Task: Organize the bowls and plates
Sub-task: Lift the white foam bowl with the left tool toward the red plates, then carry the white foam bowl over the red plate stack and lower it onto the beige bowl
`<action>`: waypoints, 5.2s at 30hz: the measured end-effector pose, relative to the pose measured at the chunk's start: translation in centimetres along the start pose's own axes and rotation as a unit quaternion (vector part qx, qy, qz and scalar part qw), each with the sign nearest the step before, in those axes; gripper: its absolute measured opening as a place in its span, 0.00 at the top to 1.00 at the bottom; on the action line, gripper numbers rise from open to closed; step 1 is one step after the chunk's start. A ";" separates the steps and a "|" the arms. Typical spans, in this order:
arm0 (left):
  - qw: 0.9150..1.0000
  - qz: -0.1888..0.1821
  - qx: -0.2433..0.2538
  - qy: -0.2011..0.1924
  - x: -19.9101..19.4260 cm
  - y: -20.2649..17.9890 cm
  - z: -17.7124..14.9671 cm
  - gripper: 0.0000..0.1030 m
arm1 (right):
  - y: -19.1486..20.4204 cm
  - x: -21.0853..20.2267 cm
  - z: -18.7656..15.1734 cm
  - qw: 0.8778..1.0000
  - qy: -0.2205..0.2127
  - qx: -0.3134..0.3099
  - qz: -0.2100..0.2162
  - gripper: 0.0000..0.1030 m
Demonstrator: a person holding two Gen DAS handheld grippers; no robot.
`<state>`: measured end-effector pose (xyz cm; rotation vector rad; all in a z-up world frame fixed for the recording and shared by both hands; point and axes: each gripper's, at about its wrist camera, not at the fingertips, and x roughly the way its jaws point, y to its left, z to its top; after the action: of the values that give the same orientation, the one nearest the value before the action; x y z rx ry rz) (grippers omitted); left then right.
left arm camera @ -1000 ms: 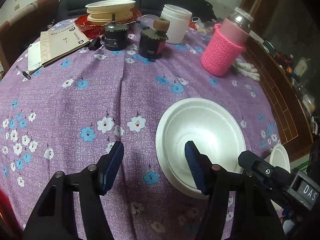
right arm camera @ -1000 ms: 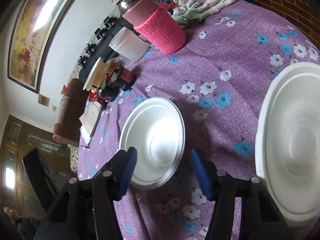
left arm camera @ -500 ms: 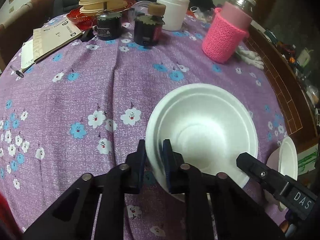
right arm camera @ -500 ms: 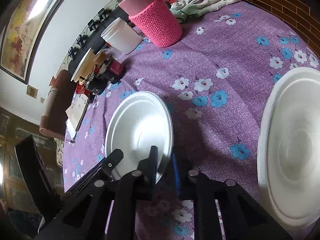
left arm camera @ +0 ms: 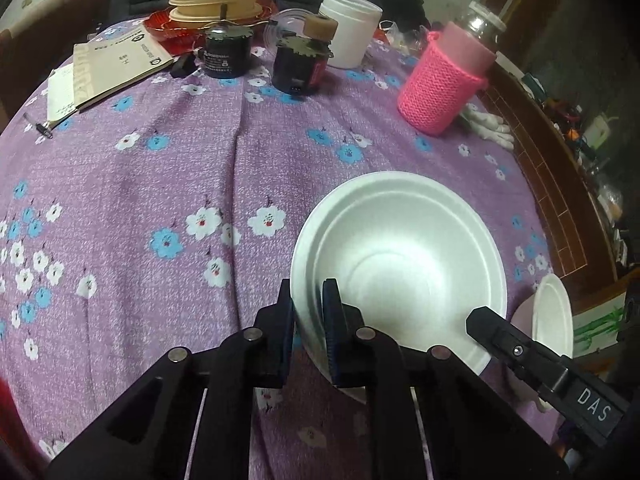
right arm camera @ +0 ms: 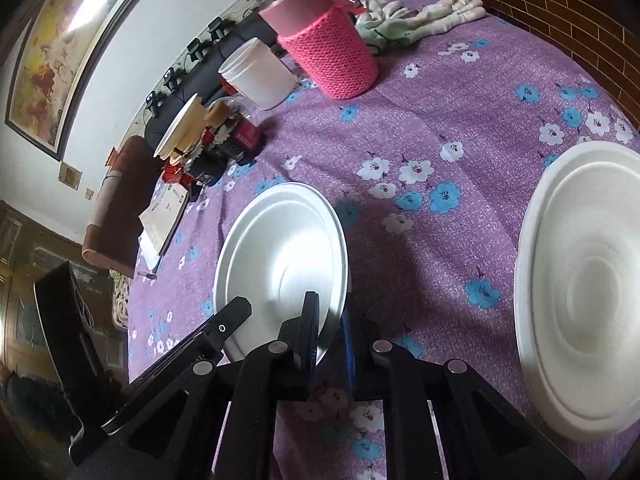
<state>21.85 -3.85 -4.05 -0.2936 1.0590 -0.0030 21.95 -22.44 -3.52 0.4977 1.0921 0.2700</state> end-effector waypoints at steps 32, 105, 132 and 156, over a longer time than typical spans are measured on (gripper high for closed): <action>0.998 0.006 0.010 -0.070 -8.7 1.8 -7.9 0.91 | 1.6 -6.0 -8.8 0.999 -0.015 -0.036 0.025 0.90; 0.986 0.057 -0.061 -0.147 -17.8 10.4 -13.6 0.90 | 11.3 -7.5 -16.1 0.986 -0.007 -0.145 0.088 0.90; 0.970 0.102 -0.136 -0.176 -21.7 17.8 -15.7 0.90 | 19.6 -5.0 -19.2 0.967 0.032 -0.215 0.133 0.91; 0.949 0.147 -0.208 -0.184 -23.4 24.4 -17.6 0.90 | 26.2 -1.0 -22.9 0.945 0.090 -0.269 0.161 0.91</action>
<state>-8.21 18.81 2.17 -0.4940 0.7132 0.5318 1.83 5.39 2.32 0.1572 1.0547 0.8896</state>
